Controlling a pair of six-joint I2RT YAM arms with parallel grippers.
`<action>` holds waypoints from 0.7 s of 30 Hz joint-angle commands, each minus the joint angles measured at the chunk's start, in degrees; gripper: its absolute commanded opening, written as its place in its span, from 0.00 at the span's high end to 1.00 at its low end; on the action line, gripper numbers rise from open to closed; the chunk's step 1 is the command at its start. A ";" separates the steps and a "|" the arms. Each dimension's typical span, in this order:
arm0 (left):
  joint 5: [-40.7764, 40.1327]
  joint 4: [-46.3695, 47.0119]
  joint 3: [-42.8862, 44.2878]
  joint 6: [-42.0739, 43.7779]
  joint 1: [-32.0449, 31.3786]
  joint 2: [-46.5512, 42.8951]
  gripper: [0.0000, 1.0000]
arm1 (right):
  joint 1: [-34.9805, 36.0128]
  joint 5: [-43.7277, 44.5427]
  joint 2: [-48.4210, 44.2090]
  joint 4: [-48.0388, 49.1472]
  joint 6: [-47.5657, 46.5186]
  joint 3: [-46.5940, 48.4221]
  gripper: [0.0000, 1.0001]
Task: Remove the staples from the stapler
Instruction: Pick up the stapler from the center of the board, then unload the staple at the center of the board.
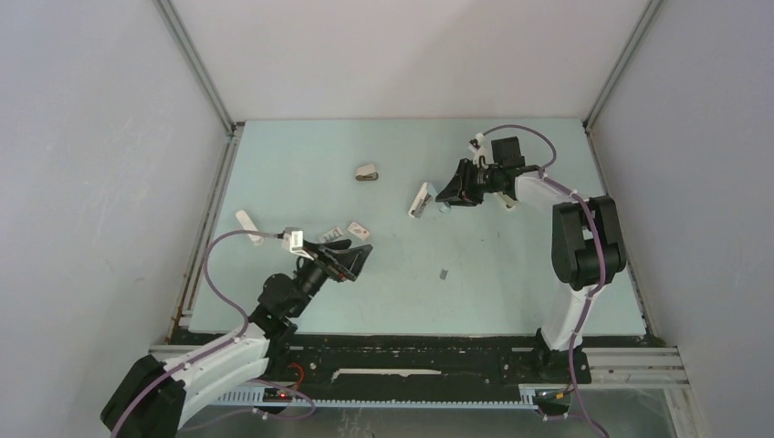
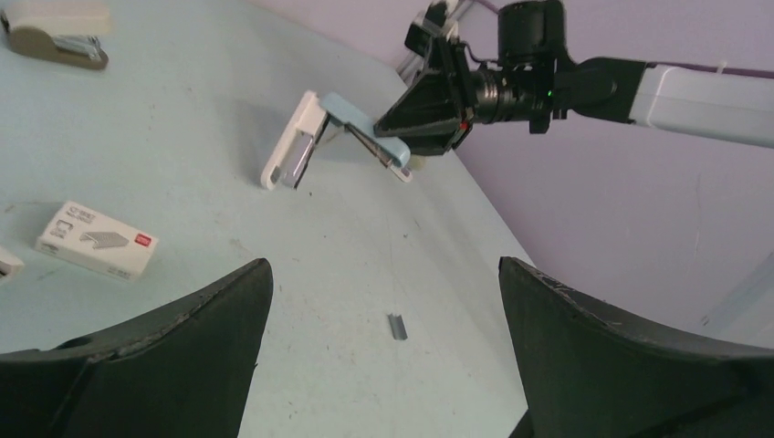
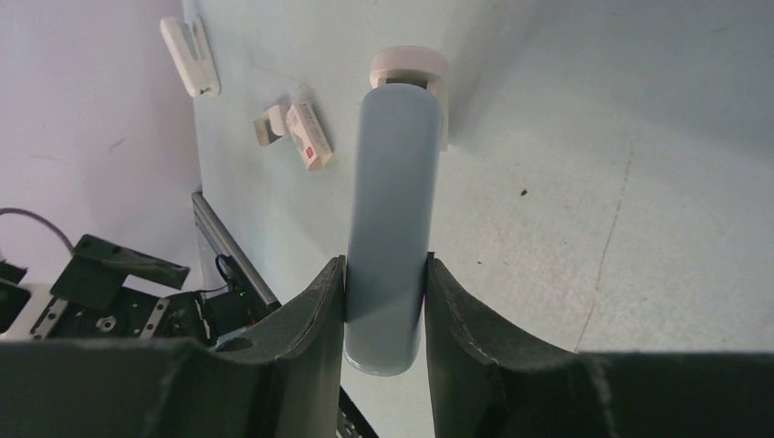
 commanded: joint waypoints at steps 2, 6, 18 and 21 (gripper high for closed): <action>4.49 9.77 1.27 -2.90 0.30 6.35 0.00 | -0.22 -3.82 -4.59 4.22 1.94 -0.48 1.00; 5.88 14.21 1.96 -4.54 0.32 10.91 0.00 | -0.22 -4.62 -5.48 4.94 2.63 -1.38 1.00; 9.15 28.36 3.58 -10.85 0.45 25.76 0.00 | 0.44 -6.06 -8.00 6.85 4.19 -3.80 1.00; 10.54 31.10 4.48 -12.93 0.94 29.77 0.00 | 0.48 -6.34 -8.58 7.16 4.32 -4.28 1.00</action>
